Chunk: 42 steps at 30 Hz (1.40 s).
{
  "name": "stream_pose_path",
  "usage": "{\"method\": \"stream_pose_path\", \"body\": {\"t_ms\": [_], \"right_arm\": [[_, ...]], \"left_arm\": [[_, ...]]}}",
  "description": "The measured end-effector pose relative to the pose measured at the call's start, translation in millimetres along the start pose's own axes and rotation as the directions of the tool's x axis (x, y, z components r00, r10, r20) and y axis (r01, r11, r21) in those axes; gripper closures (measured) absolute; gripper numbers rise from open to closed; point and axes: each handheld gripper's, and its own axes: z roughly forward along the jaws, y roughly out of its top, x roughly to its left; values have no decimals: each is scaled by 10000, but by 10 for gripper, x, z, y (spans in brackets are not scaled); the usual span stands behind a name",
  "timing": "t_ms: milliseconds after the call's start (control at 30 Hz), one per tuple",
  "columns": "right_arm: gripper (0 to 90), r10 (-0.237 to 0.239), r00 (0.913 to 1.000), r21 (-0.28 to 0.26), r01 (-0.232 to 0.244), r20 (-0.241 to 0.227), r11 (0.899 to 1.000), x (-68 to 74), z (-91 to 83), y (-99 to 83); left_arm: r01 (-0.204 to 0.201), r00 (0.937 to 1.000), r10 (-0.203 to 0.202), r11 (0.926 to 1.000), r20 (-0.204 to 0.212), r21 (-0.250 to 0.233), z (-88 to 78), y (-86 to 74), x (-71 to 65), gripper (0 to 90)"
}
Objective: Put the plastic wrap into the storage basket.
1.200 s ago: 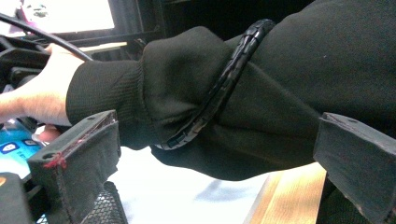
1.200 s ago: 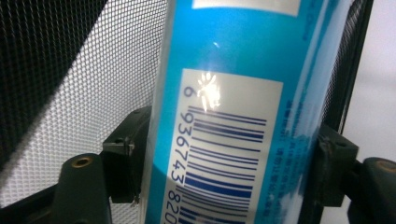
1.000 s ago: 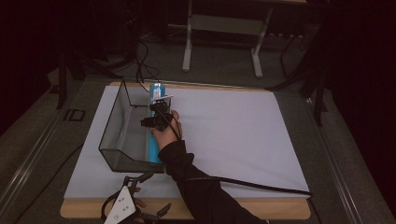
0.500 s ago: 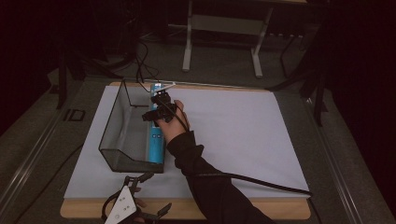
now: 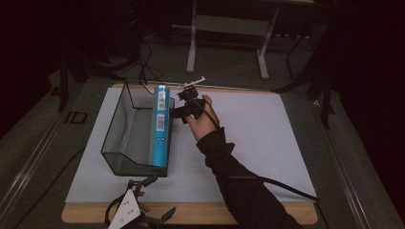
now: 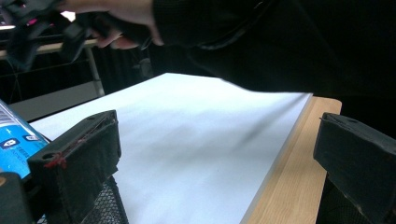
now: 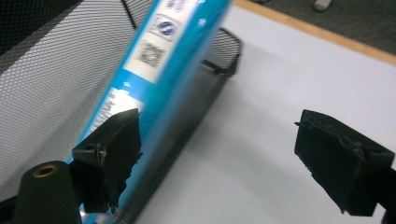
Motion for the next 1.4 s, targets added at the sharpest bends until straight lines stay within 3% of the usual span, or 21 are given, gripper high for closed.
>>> {"method": "stream_pose_path", "body": {"t_ms": [333, 600, 667, 767, 933, 1400], "right_arm": [[146, -260, 9995, -266, 264, 150, 9993, -382, -294, -225], [146, -88, 9999, -616, 95, 117, 9981, -606, -468, -425], [146, -230, 9994, -567, 245, 264, 9981, -649, -496, -478], [146, -367, 9990, -633, 383, 250, 9973, -724, -568, -586], [146, -174, 9998, -759, 169, -65, 9970, -874, -663, -789], [146, -438, 9990, -1276, 434, -4, 9909, -1076, -922, -1322]], "left_arm": [[-25, 10000, 25, 10000, 1, 94, 22, -5, 2, 12], [24, 10000, -24, 9999, 32, 146, 34, -12, 10, 13], [8, 10000, -9, 9999, 49, 138, 35, -11, 4, 12], [13, 10000, -13, 9999, 56, 136, 32, -12, 1, 12], [1, 10000, -2, 9998, 54, 187, 45, -15, 7, 12], [-60, 10000, 58, 9997, 73, 245, 54, -16, -3, 13]]}}
